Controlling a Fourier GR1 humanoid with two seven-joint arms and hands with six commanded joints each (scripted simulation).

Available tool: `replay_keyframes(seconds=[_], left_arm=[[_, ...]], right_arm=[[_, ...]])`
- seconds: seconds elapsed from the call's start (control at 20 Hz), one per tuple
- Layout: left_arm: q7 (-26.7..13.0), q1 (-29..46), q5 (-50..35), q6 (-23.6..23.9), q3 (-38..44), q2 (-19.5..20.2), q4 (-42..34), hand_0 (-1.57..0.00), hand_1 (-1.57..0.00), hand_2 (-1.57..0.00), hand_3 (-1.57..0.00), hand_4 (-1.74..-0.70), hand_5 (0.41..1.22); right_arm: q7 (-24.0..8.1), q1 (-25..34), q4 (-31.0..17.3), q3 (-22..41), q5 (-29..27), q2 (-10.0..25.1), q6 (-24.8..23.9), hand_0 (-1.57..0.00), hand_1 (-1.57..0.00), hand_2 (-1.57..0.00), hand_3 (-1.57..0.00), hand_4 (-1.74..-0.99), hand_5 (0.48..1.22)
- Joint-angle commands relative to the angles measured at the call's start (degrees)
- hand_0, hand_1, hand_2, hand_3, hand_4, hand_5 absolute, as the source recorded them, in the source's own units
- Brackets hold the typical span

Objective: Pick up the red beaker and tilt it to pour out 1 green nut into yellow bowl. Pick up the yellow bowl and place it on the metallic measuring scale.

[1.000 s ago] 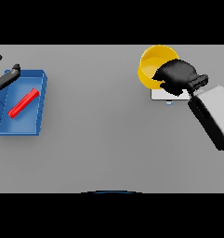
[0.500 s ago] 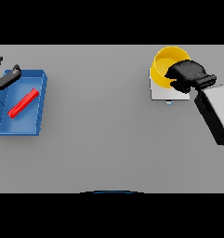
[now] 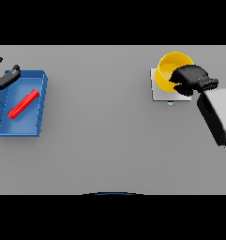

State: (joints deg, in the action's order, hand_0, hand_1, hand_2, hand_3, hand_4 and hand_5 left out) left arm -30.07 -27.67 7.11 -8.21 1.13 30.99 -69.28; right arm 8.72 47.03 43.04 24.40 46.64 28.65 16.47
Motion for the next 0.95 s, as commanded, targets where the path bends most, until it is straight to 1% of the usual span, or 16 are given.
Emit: replay_keyframes(seconds=[0.0,0.05,0.1,0.15,0.2,0.25,0.3,0.35,0.4,0.5,0.6,0.65,0.7,0.75,0.85,0.9], left_arm=[[-0.53,0.16,0.2,0.15,-0.26,-0.06,-0.65,0.0,0.0,0.0,0.0,-0.84,0.78],[-0.19,0.76,0.38,0.19,-0.25,0.25,-0.84,0.0,0.0,0.0,0.0,-0.84,0.779],[-0.35,0.25,0.54,0.17,-0.37,0.22,-0.66,0.0,0.0,0.0,0.0,-0.84,0.775],[-0.59,-0.05,0.16,-0.15,-0.18,0.26,-0.58,0.0,0.0,0.0,0.0,-0.84,0.773],[-0.48,-0.06,-0.12,-0.39,-0.08,0.28,-0.61,0.0,0.0,0.0,0.0,-0.84,0.774],[-0.17,0.36,-0.01,-0.17,0.04,0.48,-0.79,0.0,0.0,0.0,0.0,-0.83,0.771],[-0.14,0.9,-0.28,-0.12,0.18,0.43,-1.24,0.0,0.0,0.0,0.0,-0.83,0.768],[-0.26,0.8,-0.47,0.06,0.14,0.13,-1.76,0.0,0.0,0.0,0.0,-0.84,0.764],[-0.69,0.85,-0.73,-0.17,0.24,0.3,-2.12,0.0,0.0,0.0,0.0,-0.84,0.764],[-0.74,0.69,-0.43,-0.22,0.03,0.39,-2.02,0.0,0.0,0.0,0.0,-0.83,0.754],[-0.65,0.28,-0.33,-0.18,-0.04,0.16,-1.42,0.0,0.0,0.0,0.0,-0.83,0.75],[-0.68,0.6,-0.47,-0.19,0.06,0.15,-1.48,0.0,0.0,0.0,0.0,-0.83,0.752],[-0.51,0.64,-0.51,-0.22,0.23,0.34,-1.38,0.0,0.0,0.0,0.0,-0.84,0.753],[-0.74,0.45,-0.49,-0.49,0.23,0.55,-1.2,0.0,0.0,0.0,0.0,-0.84,0.755],[-0.7,0.48,-0.05,-0.13,-0.25,0.2,-1.63,0.0,0.0,0.0,0.0,-0.83,0.76],[-0.92,-0.1,0.01,-0.03,0.01,0.31,-0.77,0.0,0.0,0.0,0.0,-0.83,0.76]], right_arm=[[-0.59,0.12,-0.01,-0.1,-0.08,-0.23,-0.05,-1.57,-1.57,-1.4,-1.38,-1.741,1.221],[-0.49,-0.25,0.6,-0.23,-0.61,-0.23,0.53,-1.57,-1.5,-1.44,-1.25,-1.741,1.221],[-0.63,0.08,0.06,-0.33,-0.47,-0.2,0.56,-1.56,-1.43,-1.34,-1.11,-1.682,1.221],[-0.79,-0.45,-0.1,-0.26,-0.39,-0.07,0.19,-1.47,-1.28,-1.18,-0.96,-1.632,1.145],[-1.28,-0.25,0.02,-0.6,-0.98,-0.51,0.88,-1.33,-1.12,-1.01,-0.82,-1.592,1.074],[-1.02,-0.33,-0.13,-1.18,-1.71,-0.17,1.77,-1.15,-0.96,-0.85,-0.69,-1.559,1.014],[-2.0,-0.45,0.29,-1.62,-2.29,-0.23,2.42,-0.95,-0.81,-0.71,-0.58,-1.535,0.965],[-1.97,-0.8,0.52,-1.84,-2.81,-0.46,2.8,-0.76,-0.67,-0.58,-0.48,-1.513,0.923],[-2.38,-0.78,1.01,-2.0,-3.21,-0.47,3.68,-0.61,-0.56,-0.47,-0.39,-1.496,0.89],[-2.65,-0.32,0.47,-1.81,-2.97,-0.57,4.05,-0.39,-0.38,-0.3,-0.26,-1.476,0.847],[-1.99,-0.58,0.66,-1.35,-2.59,-0.19,4.04,-0.25,-0.24,-0.19,-0.16,-1.448,0.824],[-2.43,-0.38,-0.19,-0.88,-2.05,-0.63,4.06,-0.2,-0.19,-0.15,-0.13,-1.435,0.817],[-1.89,-0.5,-0.35,-0.73,-1.85,-0.17,4.06,-0.16,-0.16,-0.12,-0.1,-1.422,0.811],[-2.7,0.07,-0.36,-0.65,-1.71,-0.27,4.56,-0.13,-0.12,-0.1,-0.08,-1.409,0.804],[-2.6,-0.28,-0.29,-0.36,-1.5,0.04,4.87,-0.08,-0.08,-0.06,-0.05,-1.395,0.787],[-3.48,-0.25,0.18,-0.62,-1.88,-0.37,5.23,-0.06,-0.06,-0.05,-0.04,-1.39,0.779]])
